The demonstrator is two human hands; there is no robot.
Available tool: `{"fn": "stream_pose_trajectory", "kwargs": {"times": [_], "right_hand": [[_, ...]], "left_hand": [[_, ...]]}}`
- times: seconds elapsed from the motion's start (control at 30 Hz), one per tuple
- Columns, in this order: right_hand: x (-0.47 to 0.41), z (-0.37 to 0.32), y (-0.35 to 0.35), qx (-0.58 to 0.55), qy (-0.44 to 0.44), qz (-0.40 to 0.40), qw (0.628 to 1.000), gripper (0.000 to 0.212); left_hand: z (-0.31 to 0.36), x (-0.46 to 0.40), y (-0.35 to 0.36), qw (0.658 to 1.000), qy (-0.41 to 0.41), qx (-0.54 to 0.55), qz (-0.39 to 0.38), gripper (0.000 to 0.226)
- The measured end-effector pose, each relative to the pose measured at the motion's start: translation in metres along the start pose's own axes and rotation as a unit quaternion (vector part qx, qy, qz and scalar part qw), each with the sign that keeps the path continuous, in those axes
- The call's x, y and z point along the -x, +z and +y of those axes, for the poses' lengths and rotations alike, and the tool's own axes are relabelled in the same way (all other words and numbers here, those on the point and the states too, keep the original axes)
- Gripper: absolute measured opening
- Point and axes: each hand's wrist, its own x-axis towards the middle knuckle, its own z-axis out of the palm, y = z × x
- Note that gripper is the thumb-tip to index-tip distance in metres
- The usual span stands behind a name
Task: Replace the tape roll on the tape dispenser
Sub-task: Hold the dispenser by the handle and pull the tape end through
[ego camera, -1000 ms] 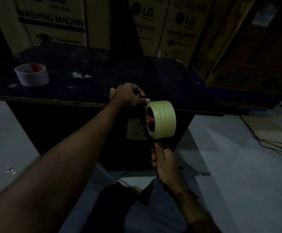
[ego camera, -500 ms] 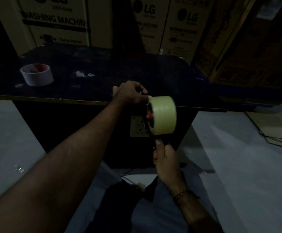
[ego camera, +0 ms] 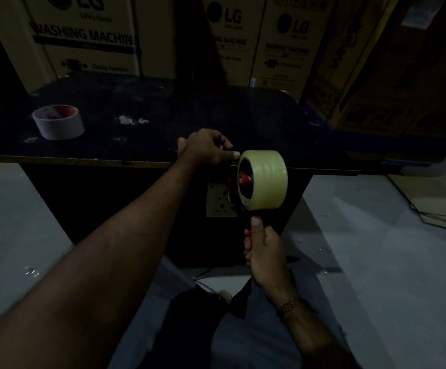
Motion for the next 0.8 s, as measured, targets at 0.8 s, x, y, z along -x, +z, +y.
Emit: {"fn": "stream_pose_trajectory", "kwargs": {"times": [0.8], "right_hand": [[0.001,-0.004,-0.014,0.093,-0.044,-0.006,0.995,0.055]], "left_hand": [[-0.001,0.001,0.0,1.0,0.0,-0.001,-0.005,0.033]]}}
